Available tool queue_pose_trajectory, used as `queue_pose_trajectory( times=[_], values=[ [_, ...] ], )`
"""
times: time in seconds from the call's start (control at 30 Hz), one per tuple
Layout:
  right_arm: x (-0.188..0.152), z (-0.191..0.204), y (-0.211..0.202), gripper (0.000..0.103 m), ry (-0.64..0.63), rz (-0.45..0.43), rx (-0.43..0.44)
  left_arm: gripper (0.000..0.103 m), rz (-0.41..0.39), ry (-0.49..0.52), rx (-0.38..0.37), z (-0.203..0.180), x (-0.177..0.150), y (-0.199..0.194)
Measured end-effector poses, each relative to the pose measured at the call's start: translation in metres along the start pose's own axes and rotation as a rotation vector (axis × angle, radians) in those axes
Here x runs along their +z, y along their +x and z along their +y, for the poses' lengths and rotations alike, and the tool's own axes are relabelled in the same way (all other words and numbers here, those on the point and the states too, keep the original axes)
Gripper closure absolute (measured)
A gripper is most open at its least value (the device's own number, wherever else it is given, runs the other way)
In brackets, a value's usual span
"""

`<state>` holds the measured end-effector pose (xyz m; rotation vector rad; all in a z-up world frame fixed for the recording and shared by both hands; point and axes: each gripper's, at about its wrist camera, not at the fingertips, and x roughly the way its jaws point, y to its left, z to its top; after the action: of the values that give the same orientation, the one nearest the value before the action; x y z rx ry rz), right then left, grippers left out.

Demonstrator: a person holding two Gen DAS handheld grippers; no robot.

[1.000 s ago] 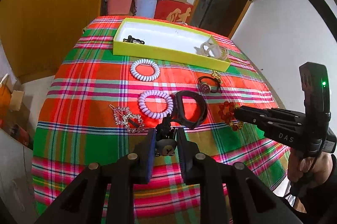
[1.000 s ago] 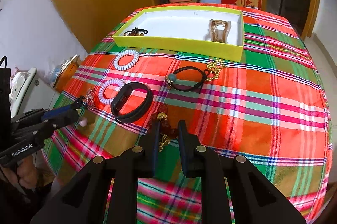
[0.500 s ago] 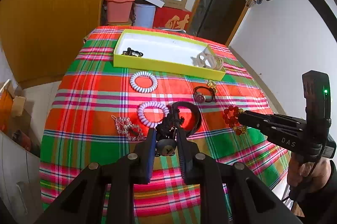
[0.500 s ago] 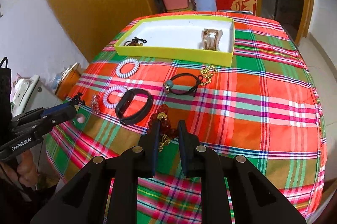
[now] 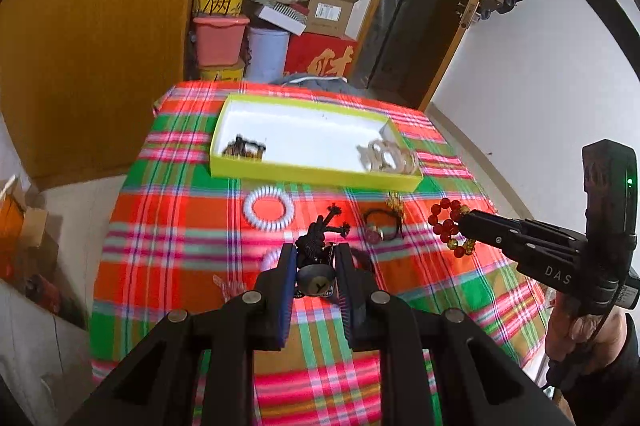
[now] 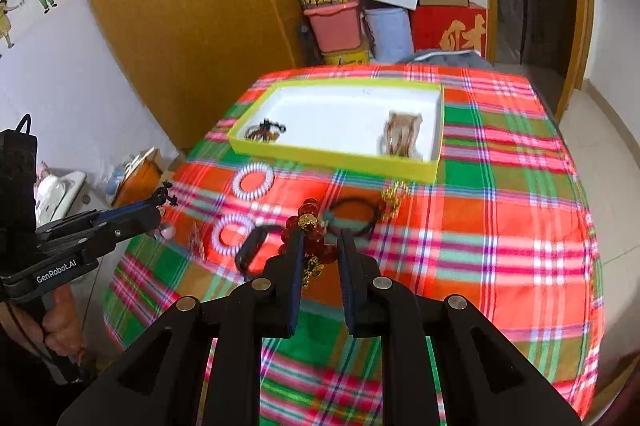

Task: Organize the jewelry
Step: 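Carry the charm and red ornament into the white tray with both tools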

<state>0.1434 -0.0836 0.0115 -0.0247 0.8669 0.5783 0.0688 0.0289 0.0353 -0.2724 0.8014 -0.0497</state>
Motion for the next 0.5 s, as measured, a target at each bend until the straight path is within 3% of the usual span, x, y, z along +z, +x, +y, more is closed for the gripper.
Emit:
queue_pose_trajectory(
  times=[0.5],
  values=[
    [0.065,-0.022,0.029,0.086,-0.014,-0.063,-0.049,0.083,-0.047,0.047,0.017,0.005,0.076,0.039]
  ],
)
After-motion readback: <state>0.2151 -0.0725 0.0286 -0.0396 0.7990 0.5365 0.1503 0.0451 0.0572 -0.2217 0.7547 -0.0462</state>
